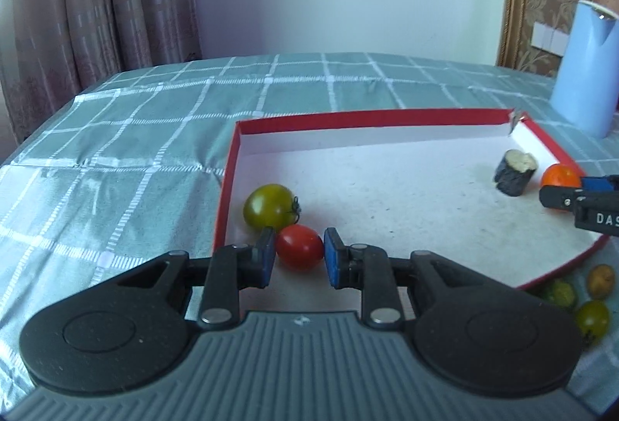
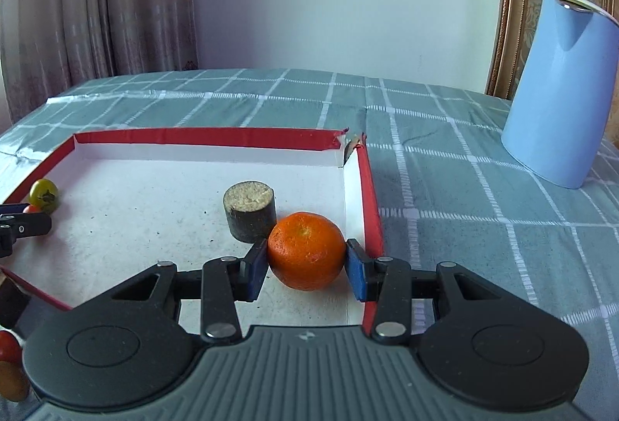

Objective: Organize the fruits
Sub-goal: 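Carry the orange and red tomato into the red box and open both tools, then grasp the wooden log piece with the left tool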

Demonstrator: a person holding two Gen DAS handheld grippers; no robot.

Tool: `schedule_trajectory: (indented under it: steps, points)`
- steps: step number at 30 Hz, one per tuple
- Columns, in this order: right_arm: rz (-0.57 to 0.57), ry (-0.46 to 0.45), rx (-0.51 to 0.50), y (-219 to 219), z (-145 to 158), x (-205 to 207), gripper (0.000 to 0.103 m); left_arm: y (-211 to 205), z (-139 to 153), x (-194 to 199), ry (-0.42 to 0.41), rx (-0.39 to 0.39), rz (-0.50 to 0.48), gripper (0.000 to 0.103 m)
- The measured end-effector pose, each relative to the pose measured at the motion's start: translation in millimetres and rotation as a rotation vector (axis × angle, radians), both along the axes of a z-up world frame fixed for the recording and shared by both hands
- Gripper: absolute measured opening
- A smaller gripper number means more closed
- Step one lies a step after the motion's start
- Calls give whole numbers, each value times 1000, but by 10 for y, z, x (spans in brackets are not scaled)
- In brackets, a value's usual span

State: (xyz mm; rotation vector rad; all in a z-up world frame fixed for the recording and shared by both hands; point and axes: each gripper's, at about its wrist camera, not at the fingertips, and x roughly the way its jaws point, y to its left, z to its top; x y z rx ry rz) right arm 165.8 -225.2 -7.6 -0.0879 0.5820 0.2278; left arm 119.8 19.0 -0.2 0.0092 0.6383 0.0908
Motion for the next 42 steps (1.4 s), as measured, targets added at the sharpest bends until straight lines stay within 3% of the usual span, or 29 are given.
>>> schedule_trajectory:
  steps: [5,11,15,18,21,24,29,33,38,42]
  points:
    - [5,8,-5,43,-20,26,42,-1,-21,43,5,-2,2,25]
    - [9,16,0,45,-20,42,43,0,-34,55,5,6,6,35]
    - [10,21,16,32,-11,51,43,-30,-20,8,-21,12,-13,58]
    - [2,10,18,21,4,32,49,-48,13,-66,-67,32,-6,73]
    - [0,-1,24,2,9,12,50,-34,39,-123,-88,21,-18,74]
    - [-5,-10,41,-24,23,-30,60,-19,48,-202,-102,10,-30,75]
    - [-11,-31,116,-161,94,-157,61,28,62,-494,-142,-33,-60,76]
    - [-27,-65,165,-273,162,-279,64,65,72,-795,-197,-70,-33,89]
    - [-70,-131,171,-384,208,-428,69,93,62,-983,-221,-85,-21,89]
    - [-77,-126,183,-495,163,-530,69,81,33,-949,-172,-107,-61,89]
